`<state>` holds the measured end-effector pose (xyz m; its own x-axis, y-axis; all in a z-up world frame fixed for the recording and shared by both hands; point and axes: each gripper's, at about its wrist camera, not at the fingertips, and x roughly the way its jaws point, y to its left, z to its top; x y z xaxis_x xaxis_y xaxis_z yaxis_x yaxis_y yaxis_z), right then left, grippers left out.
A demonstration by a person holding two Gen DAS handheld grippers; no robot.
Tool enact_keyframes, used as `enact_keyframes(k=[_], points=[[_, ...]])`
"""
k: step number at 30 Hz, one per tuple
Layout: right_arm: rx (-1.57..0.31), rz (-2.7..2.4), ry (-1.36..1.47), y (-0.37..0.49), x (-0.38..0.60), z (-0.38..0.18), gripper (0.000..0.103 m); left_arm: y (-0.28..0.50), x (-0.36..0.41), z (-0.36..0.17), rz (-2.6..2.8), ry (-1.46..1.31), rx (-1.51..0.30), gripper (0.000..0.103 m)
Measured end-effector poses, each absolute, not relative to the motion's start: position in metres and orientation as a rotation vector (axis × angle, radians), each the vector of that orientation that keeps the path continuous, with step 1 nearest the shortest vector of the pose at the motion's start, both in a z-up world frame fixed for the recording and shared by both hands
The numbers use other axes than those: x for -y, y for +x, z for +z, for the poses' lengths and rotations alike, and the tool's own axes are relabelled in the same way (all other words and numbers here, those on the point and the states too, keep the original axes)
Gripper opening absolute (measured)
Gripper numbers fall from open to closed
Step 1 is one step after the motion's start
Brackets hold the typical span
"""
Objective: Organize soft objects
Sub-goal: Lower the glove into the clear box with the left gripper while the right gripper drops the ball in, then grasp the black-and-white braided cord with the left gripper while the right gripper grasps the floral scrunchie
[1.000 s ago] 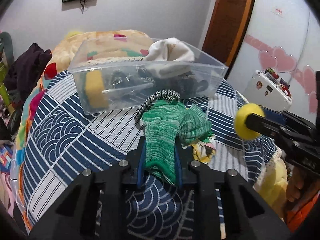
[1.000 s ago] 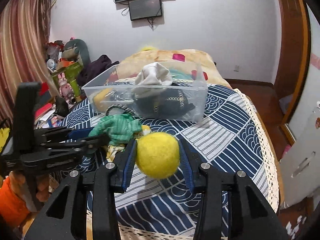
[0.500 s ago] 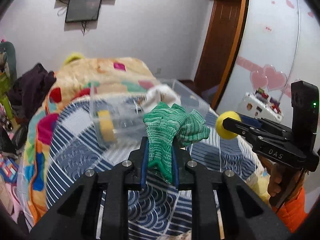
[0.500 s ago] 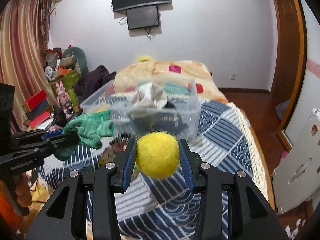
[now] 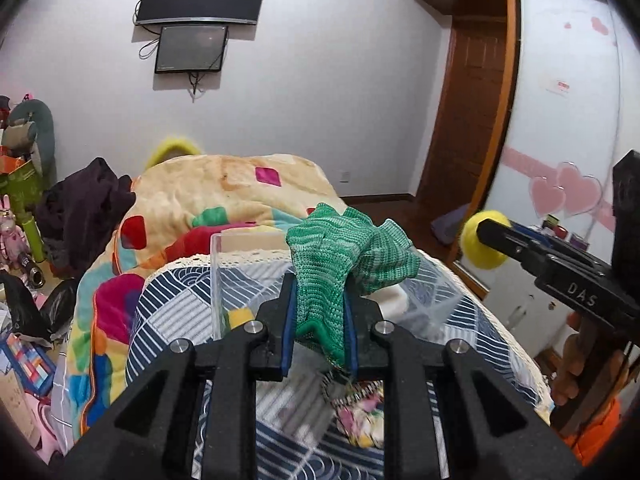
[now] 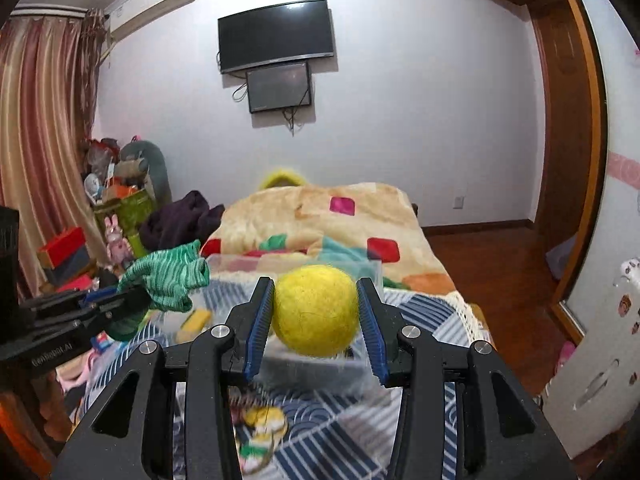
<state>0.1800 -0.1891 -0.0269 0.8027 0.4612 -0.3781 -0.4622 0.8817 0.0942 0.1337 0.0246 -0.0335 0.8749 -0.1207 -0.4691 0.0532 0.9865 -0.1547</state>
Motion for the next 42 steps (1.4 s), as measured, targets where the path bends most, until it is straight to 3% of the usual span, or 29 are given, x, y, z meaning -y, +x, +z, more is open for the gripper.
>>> enact_keyframes(k=[22, 29, 33, 40, 42], points=[[-0.642, 0.461, -0.022, 0.227, 0.176, -0.084, 0.040, 0.211, -0.014, -0.098, -0.030, -0.113, -0.683, 0.021], [-0.641, 0.437, -0.086, 0.227, 0.171, -0.082, 0.042, 0.203, -0.016, -0.096, -0.036, -0.116, -0.684, 0.036], [-0.616, 0.421, -0.116, 0.220, 0.172, -0.077, 0.054, 0.192, -0.016, -0.089, -0.040, -0.112, -0.661, 0.054], [-0.563, 0.425, -0.112, 0.204, 0.179, -0.060, 0.062, 0.166, -0.015, -0.069, -0.054, -0.111, -0.594, 0.062], [-0.542, 0.429, -0.103, 0.198, 0.181, -0.056, 0.072, 0.157, -0.016, -0.063, -0.054, -0.116, -0.569, 0.067]])
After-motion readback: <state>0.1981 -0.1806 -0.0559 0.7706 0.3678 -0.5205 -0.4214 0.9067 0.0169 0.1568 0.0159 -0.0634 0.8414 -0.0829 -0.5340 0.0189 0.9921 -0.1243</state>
